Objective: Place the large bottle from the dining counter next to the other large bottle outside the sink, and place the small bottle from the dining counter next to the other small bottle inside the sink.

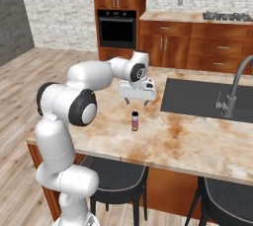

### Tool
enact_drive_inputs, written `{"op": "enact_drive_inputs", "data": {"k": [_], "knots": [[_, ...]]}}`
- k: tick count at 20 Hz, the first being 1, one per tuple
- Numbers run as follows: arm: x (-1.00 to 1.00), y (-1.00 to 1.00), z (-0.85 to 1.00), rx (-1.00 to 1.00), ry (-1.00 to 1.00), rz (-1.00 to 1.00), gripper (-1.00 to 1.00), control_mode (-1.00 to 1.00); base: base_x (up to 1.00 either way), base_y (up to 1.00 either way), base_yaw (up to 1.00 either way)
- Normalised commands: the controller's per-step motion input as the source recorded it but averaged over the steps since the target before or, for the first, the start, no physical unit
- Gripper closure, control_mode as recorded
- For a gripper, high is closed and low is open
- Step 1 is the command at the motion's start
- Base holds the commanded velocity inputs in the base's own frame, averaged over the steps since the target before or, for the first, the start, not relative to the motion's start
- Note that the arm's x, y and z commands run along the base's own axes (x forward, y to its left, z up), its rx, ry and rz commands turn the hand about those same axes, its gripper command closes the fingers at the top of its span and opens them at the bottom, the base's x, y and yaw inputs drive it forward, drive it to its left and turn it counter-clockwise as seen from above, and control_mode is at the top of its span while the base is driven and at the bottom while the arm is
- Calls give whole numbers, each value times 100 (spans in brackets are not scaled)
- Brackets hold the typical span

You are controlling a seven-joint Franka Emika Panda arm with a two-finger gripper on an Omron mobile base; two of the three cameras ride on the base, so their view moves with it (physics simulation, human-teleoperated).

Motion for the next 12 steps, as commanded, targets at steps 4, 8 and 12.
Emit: {"op": "enact_drive_inputs", "data": {"k": [4,8,12], "knots": [[-6,2,0,0,0,0,-100,-100,0,0,0],[0,4,0,0,0,0,-100,-100,0,0,0],[3,0,-1,0,0,0,-100,-100,0,0,0]]}}
